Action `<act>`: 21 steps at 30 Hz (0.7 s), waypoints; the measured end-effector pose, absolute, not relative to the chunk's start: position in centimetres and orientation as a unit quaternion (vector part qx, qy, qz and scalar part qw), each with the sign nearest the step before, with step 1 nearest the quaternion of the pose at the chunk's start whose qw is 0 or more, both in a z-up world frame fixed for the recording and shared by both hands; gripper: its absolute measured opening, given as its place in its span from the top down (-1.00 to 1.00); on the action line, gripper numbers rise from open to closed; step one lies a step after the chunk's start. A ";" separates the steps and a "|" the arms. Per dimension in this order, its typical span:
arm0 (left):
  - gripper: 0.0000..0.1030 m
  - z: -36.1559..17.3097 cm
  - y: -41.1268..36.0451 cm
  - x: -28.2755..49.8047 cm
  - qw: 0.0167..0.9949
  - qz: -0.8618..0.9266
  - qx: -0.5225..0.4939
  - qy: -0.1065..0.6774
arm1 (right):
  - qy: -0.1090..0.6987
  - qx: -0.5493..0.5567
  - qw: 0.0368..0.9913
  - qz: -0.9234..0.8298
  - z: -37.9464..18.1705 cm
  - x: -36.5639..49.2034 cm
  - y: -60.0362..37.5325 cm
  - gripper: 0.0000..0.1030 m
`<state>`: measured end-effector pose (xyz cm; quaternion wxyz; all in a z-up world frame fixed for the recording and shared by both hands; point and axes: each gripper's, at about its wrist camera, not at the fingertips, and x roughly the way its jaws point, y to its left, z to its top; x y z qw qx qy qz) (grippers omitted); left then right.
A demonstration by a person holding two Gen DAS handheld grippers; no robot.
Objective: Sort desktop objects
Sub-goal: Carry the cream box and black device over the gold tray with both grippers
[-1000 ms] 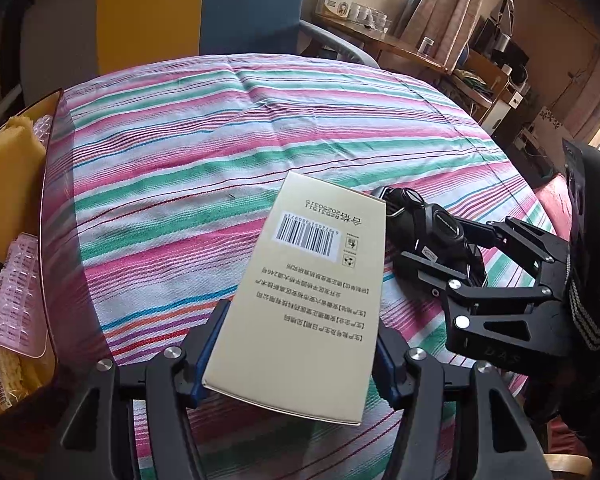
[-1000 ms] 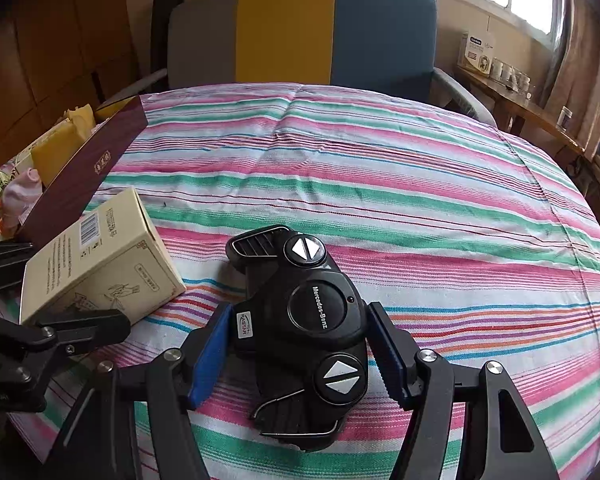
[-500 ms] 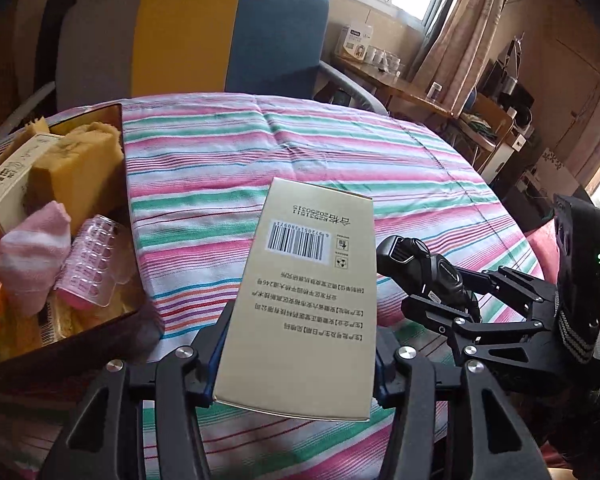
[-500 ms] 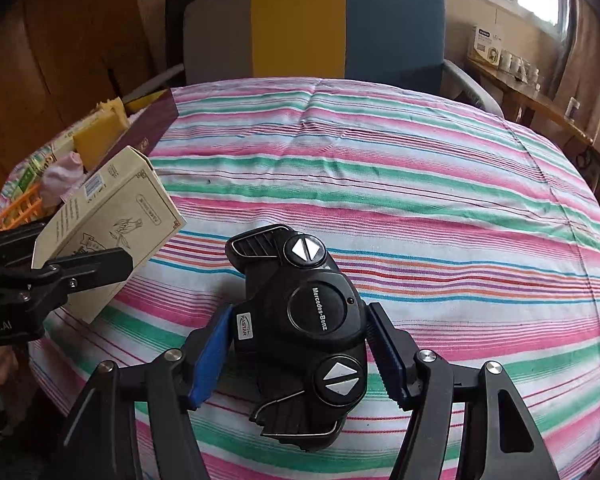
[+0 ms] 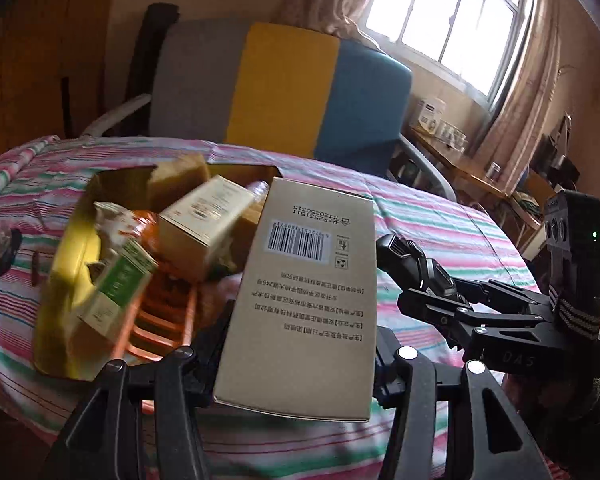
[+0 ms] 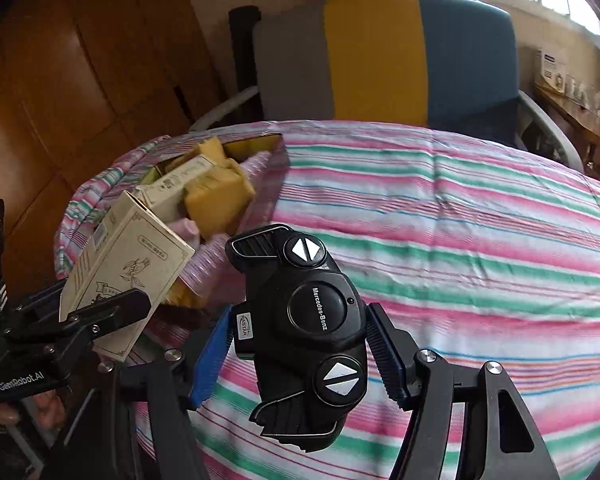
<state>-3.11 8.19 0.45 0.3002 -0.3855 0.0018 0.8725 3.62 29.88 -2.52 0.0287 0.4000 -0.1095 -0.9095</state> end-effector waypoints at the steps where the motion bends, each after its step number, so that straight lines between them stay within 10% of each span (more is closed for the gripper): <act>1: -0.07 0.8 7.4 -4.1 0.288 0.877 -0.384 0.000 | -0.110 0.397 0.038 -0.910 -2.1 2.8 29.2 -0.29; 21: -0.23 -1.4 1.3 -15.0 0.189 0.881 -0.432 -0.047 | -0.178 0.415 0.124 -0.883 -1.5 -9.6 20.9 -0.34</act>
